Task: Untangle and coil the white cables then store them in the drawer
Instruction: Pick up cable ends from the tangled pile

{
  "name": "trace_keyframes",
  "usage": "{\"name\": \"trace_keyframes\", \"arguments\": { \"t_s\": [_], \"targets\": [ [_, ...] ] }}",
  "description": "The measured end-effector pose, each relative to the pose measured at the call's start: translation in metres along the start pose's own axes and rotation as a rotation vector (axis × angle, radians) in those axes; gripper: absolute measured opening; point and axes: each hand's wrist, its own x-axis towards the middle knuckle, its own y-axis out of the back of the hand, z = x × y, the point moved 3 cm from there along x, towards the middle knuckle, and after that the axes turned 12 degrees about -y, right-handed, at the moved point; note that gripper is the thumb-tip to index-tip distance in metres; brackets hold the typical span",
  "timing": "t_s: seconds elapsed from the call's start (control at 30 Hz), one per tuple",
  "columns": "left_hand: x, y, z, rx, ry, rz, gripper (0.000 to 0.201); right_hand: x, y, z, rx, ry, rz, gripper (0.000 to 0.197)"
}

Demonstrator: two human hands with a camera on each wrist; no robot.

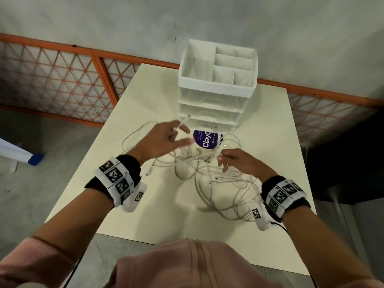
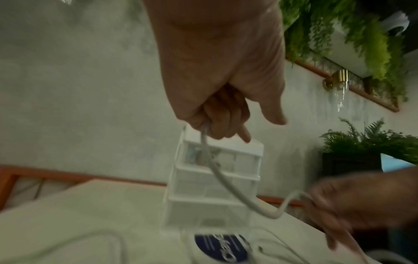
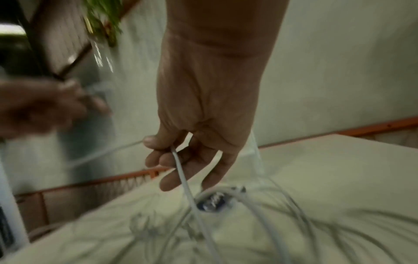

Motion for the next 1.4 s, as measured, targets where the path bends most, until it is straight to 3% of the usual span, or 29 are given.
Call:
{"name": "trace_keyframes", "arguments": {
  "t_s": [0.07,0.13,0.27,0.37,0.53,0.67,0.8,0.87,1.07,1.13,1.3,1.37,1.4],
  "targets": [
    [-0.002,-0.025,0.001,0.018,0.019,-0.174,0.02,-0.005,0.001,-0.027,-0.001,0.074,-0.036,0.026],
    [0.0,-0.037,0.007,0.0,-0.048,-0.193,0.008,-0.008,0.0,-0.052,0.017,0.12,-0.05,0.028],
    [0.011,-0.014,0.005,0.06,-0.127,0.123,0.016,-0.017,0.015,-0.054,0.117,0.115,-0.021,0.029],
    [0.01,0.02,0.002,0.166,-0.17,0.359,0.02,-0.024,0.026,-0.023,0.027,0.027,-0.038,0.035],
    [0.0,0.023,-0.021,0.329,-0.077,0.369,0.026,-0.034,0.048,-0.009,-0.116,-0.097,-0.088,0.039],
    [-0.007,0.018,-0.037,0.325,0.07,0.435,0.024,-0.046,0.084,-0.047,-0.101,0.042,0.113,0.03],
    [-0.009,0.012,-0.034,0.237,0.039,0.344,0.018,-0.073,0.122,-0.113,-0.028,0.274,0.482,0.017],
    [-0.008,0.011,-0.03,0.213,0.026,0.349,0.016,-0.081,0.13,-0.136,-0.057,0.344,0.586,0.019],
    [-0.009,0.016,-0.012,0.042,-0.006,0.464,0.027,-0.057,0.091,-0.128,-0.095,0.244,0.397,0.012],
    [-0.005,0.01,0.001,-0.063,-0.024,0.384,0.027,-0.046,0.066,-0.117,-0.094,0.196,0.325,0.019],
    [-0.008,-0.034,0.003,-0.211,-0.014,-0.026,0.021,-0.039,0.025,-0.103,0.027,0.186,0.236,0.019],
    [-0.016,-0.043,-0.004,-0.249,0.002,-0.063,0.006,-0.043,0.019,-0.095,0.071,0.179,0.204,0.019],
    [-0.021,-0.045,-0.008,-0.23,0.005,-0.078,0.008,-0.044,0.018,-0.087,0.071,0.162,0.191,0.02]
  ]
}}
